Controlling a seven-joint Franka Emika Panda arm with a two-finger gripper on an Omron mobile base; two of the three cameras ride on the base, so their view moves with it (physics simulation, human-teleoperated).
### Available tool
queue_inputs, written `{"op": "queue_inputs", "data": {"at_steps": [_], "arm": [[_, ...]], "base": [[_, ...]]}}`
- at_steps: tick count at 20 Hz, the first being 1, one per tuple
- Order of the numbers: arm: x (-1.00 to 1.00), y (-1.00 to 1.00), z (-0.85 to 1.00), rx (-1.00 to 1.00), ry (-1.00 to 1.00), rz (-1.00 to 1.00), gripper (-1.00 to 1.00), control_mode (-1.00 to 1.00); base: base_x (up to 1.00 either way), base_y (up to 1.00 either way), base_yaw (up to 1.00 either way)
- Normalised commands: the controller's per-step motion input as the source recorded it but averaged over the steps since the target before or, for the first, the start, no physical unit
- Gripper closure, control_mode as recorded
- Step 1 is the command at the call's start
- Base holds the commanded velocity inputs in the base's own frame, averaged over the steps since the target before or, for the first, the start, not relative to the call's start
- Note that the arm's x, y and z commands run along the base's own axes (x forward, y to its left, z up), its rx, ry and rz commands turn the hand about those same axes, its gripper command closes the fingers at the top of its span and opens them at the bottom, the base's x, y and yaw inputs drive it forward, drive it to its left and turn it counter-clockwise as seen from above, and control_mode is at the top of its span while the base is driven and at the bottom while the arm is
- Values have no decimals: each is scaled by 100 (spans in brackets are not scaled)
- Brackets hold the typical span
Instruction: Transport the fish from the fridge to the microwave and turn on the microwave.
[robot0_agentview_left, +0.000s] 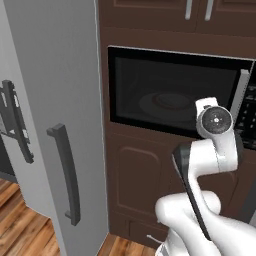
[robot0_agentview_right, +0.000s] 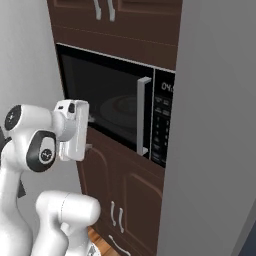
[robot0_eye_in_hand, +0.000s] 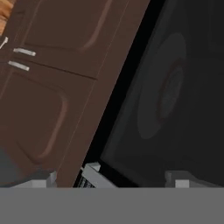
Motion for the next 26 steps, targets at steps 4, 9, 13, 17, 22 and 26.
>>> {"op": "queue_inputs", "data": {"at_steps": [4,9,13,17,22,26], "arm": [[-82,-1,-14,-20,-23,-18,-100,-100],[-79,-30,-41,-9,-31,-16,-100,-100],[-67,-46,-48,-2,-22,-20,-100,-100],[-46,-56,-56,0,-17,-22,-100,-100],[-14,-45,-65,0,-15,-11,-100,-100],[0,-30,-61,0,-19,-2,-100,-100]], "base": [[0,0,0],[0,0,0],[0,0,0],[0,0,0],[0,0,0],[0,0,0]]}}
